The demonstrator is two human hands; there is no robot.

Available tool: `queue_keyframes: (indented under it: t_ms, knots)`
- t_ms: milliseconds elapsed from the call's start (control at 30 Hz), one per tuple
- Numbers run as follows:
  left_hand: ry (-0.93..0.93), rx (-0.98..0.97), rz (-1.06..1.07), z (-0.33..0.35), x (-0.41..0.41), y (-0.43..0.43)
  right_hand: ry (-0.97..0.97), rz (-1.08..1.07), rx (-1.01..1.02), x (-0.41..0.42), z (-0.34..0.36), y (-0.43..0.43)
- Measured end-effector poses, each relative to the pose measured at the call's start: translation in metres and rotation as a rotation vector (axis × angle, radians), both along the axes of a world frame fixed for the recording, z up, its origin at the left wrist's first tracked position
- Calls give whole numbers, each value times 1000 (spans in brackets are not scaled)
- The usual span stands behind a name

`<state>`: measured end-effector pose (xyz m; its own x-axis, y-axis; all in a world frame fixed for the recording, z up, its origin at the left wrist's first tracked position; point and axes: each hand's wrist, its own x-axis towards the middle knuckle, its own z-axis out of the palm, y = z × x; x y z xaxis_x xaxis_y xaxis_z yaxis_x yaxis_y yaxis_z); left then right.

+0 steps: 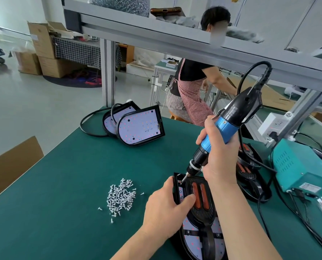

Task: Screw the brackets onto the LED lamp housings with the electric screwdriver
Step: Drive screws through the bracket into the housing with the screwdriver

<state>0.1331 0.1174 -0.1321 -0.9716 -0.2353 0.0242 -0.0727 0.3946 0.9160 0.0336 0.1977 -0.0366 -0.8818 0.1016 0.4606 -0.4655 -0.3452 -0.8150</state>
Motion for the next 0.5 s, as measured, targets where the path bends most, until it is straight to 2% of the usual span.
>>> queue_keyframes:
  t_ms: [500]
  knots:
    - [-36, 27, -14, 7, 2, 0, 40, 59, 51, 2, -1, 0]
